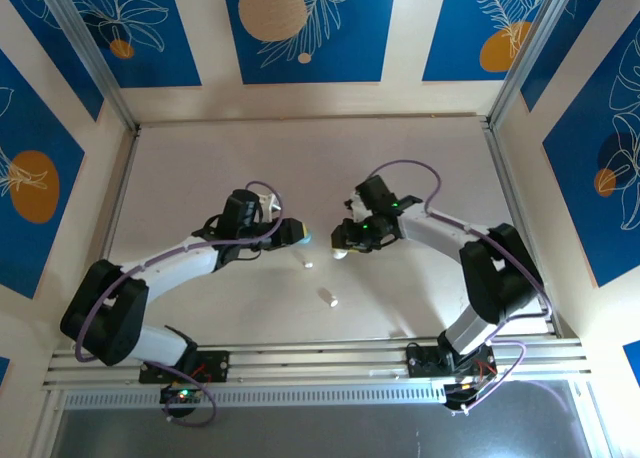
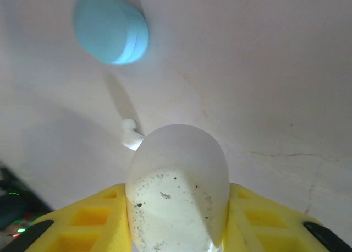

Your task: Insert the wireless bluetooth earbuds into the charging case

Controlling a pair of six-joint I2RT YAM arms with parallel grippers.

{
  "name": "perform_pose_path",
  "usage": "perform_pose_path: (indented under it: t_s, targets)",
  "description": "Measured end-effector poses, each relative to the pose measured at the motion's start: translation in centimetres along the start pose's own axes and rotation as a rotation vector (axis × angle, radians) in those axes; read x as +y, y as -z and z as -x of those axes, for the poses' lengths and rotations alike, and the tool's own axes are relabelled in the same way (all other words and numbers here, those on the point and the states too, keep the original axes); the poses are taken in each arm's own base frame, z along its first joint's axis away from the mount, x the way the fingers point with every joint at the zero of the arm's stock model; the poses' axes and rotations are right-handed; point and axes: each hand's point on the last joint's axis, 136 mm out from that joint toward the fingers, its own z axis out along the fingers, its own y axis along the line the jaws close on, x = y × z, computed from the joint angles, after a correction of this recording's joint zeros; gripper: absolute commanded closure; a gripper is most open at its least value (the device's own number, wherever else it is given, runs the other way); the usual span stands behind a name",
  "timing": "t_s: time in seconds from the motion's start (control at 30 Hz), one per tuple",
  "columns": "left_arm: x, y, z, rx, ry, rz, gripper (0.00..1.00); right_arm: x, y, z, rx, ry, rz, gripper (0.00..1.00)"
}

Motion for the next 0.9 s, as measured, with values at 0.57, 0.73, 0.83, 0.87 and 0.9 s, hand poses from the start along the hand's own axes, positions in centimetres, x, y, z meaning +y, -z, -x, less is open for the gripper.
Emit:
perform_pose_path:
  t_s: [0.57,0.73,0.83,0.87,0.9]
  targets:
    - [-3.9,-2.9,0.5,0.012,0.071,-0.181,0.54,3.2,3.8,2.2,-0.068,-0.184,0.479,0.71]
    - [-4.2,-2.9,0.8,0.007,0.073,-0.196,0.49,3.8,4.2,2.2,-0.06,-0.186,0.524,0.72]
    - [-4.4,-2.9,0.8,0.008,0.073,-0.204,0.48,4.0,4.2,2.1,-0.053,-0.191,0.535,0.72]
    - [-4.4,-2.9,0.8,0.009,0.076,-0.204,0.48,4.1,4.3,2.1,-0.053,-0.189,0.538,0.72]
    - [-4.4,-2.9,0.8,0.009,0.077,-0.204,0.48,4.1,4.3,2.2,-0.055,-0.188,0.541,0.72]
